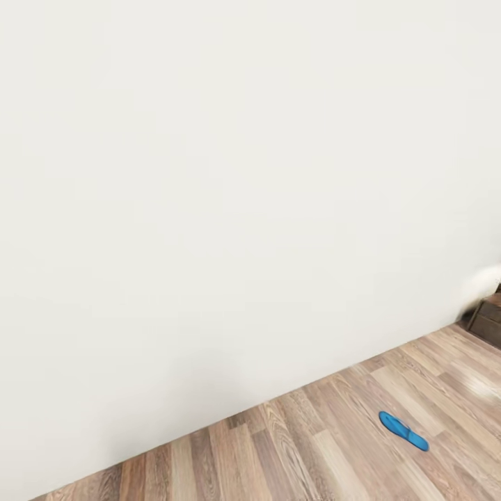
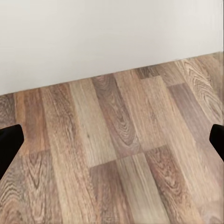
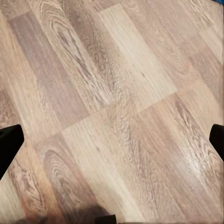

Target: In the bedroom, move the book from the bed onto either nightstand, and place the two sandals side by side next to the bed.

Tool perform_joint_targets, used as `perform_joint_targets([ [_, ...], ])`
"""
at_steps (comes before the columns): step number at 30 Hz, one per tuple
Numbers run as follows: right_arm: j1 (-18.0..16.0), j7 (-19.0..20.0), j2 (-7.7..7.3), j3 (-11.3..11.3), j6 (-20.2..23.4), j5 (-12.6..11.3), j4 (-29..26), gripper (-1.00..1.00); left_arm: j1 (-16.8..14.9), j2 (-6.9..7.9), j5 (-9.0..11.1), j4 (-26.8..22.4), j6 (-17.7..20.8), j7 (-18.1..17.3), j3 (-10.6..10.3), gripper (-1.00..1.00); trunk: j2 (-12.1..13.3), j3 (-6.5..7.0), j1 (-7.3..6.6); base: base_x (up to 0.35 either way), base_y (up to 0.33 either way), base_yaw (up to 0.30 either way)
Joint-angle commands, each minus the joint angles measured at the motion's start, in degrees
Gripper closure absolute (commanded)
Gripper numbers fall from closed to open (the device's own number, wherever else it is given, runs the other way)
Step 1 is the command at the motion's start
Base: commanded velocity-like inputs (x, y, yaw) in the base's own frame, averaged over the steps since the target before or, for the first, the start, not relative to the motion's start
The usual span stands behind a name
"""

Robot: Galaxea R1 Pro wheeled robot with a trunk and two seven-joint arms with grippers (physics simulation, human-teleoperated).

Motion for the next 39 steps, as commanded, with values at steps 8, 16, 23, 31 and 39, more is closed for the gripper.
perform_joint_targets([
  [8,0.0,-0.1,-0.01,0.1,-0.2,-0.3,0.1,-1.00,0.0,-0.02,0.4,0.0,-0.1,-0.1,0.1,-1.00,0.0,-0.06,0.00,0.000,0.000,-0.280],
  [16,0.0,-0.1,-0.01,0.1,-0.2,-0.3,0.1,-1.00,0.0,-0.02,0.5,0.0,-0.1,-0.1,0.1,-1.00,0.0,-0.06,0.00,0.000,0.000,-0.268],
  [23,0.0,-0.1,-0.01,0.1,-0.2,-0.3,0.1,-1.00,0.0,-0.02,0.5,0.0,-0.1,-0.1,0.1,-1.00,0.0,-0.06,0.00,0.087,0.040,-0.245],
  [31,0.0,-0.1,-0.01,0.1,-0.2,-0.3,0.1,-1.00,0.0,-0.02,0.5,0.0,-0.1,-0.1,0.1,-1.00,0.0,-0.06,0.00,0.258,0.136,-0.203],
  [39,0.0,-0.1,-0.01,0.1,-0.2,-0.3,0.1,-1.00,0.0,-0.02,0.5,0.0,-0.1,-0.1,0.1,-1.00,0.0,-0.06,0.00,0.121,0.060,-0.195],
])
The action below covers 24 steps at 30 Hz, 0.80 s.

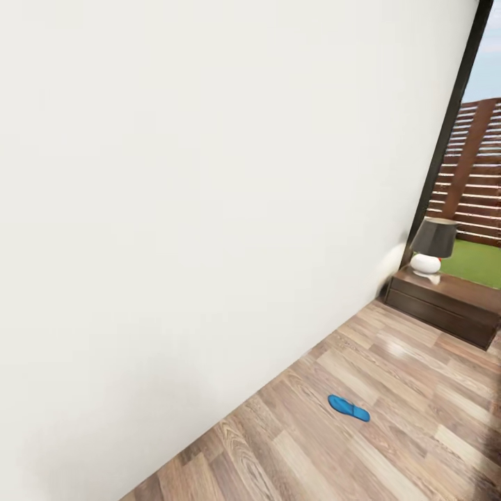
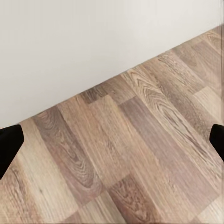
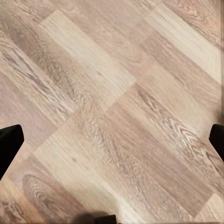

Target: In the bedroom, move the book from the bed onto either nightstand, and place the two sandals side by side next to the bed.

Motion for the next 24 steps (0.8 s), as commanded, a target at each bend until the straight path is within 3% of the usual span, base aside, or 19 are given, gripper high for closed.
perform_joint_targets([
  [1,0.0,-0.1,-0.01,0.1,-0.2,-0.3,0.0,-1.00,0.0,-0.02,0.5,0.0,-0.1,-0.1,0.0,-1.00,0.0,-0.06,0.00,0.019,0.009,-0.185],
  [13,0.0,-0.1,-0.02,0.1,-0.2,-0.3,0.0,-1.00,0.0,-0.02,0.4,0.0,-0.1,-0.1,0.0,-1.00,0.0,-0.06,0.00,0.022,0.002,-0.171],
  [24,0.0,-0.1,-0.05,0.2,-0.2,-0.3,0.0,-1.00,0.0,-0.02,0.4,0.0,-0.1,-0.1,0.0,-1.00,0.0,-0.06,0.00,0.002,0.000,-0.265],
])
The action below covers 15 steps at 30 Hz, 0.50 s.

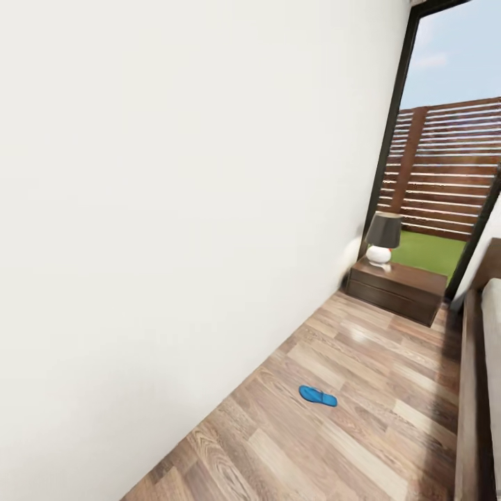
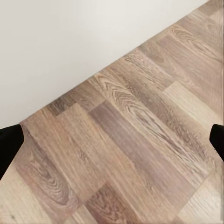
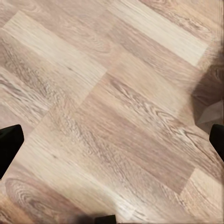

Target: In the bedroom, move the book from the bed onto either nightstand, and place the two sandals side by side next to the bed.

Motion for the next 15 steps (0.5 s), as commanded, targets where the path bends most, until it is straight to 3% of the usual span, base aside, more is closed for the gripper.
perform_joint_targets([
  [1,0.0,-0.1,0.01,0.1,-0.2,-0.3,0.1,-1.00,0.0,-0.02,0.5,0.0,-0.1,-0.1,0.0,-1.00,0.0,-0.06,0.00,0.000,0.000,-0.281],
  [15,0.0,-0.1,0.04,0.1,-0.2,-0.2,0.1,-1.00,0.0,-0.02,0.4,0.0,-0.1,-0.1,0.0,-1.00,0.0,-0.06,0.00,0.033,0.000,-0.282],
])
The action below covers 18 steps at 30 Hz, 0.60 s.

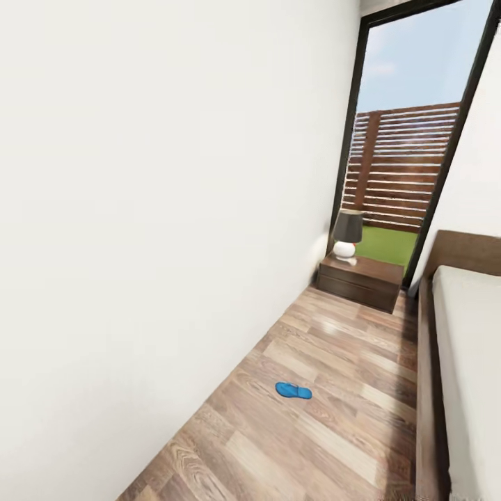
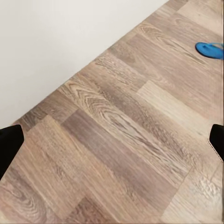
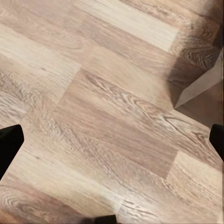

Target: In the bedroom, move the book from the bed onto either nightstand, and place the two sandals side by side next to the bed.

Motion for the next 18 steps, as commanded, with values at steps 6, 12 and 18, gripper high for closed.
perform_joint_targets([
  [6,0.0,-0.1,0.00,0.1,-0.2,-0.2,0.1,-1.00,0.0,-0.02,0.5,0.0,-0.1,-0.1,0.0,-1.00,0.0,-0.06,0.01,0.270,0.000,-0.276],
  [12,0.0,-0.1,0.00,0.1,-0.2,-0.3,0.1,-1.00,0.0,-0.02,0.4,0.0,-0.1,-0.1,0.1,-1.00,0.0,-0.06,0.01,0.091,0.000,-0.220],
  [18,0.0,-0.1,0.00,0.1,-0.2,-0.2,0.1,-1.00,0.0,-0.02,0.4,0.0,-0.1,-0.1,0.0,-1.00,0.0,-0.06,0.01,0.168,0.000,-0.107],
])
